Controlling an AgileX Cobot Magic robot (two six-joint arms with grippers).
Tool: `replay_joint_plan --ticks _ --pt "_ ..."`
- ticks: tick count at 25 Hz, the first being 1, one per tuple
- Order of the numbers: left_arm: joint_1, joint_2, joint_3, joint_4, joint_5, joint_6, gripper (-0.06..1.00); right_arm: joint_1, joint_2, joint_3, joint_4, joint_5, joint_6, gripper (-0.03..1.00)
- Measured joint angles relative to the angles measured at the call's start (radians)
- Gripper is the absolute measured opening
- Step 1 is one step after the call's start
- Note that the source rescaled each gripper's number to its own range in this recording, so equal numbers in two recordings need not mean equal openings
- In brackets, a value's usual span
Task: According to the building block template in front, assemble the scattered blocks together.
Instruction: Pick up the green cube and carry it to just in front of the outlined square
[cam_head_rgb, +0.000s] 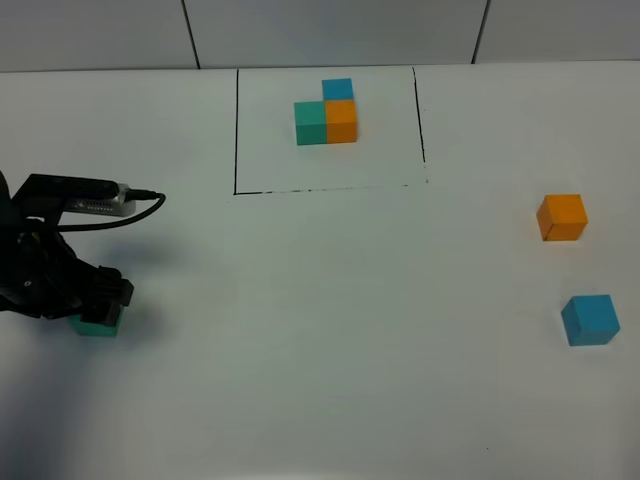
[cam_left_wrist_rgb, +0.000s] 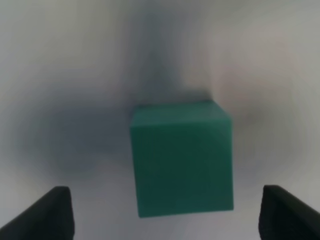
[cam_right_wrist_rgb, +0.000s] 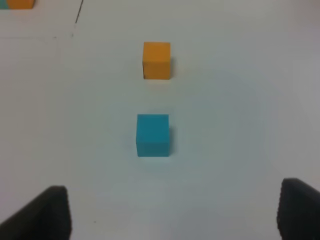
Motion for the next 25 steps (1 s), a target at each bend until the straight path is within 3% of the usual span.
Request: replay_joint_plan --ticks 17,20,23,24,25 --pt "0.000 0.111 -0.001 -0.017 -0.042 0.004 0.65 0.000 0.000 0.000 0.000 0.000 0.000 0.71" --pt "0.000 0.113 -0.001 -0.017 -0.047 0.004 0.49 0.000 0.000 0.000 0.000 0.000 0.000 0.71" --pt "0.000 0.113 -0.001 -0.017 -0.054 0.004 0.16 0.000 0.000 0.000 0.000 0.000 0.000 0.71" --pt "0.000 0.113 -0.001 -0.017 -0.057 0.004 0.00 0.000 0.000 0.000 0.000 0.000 0.000 0.71" --pt "0.000 0.113 -0.001 -0.017 -0.060 0.004 0.00 0.000 0.000 0.000 0.000 0.000 0.000 0.71"
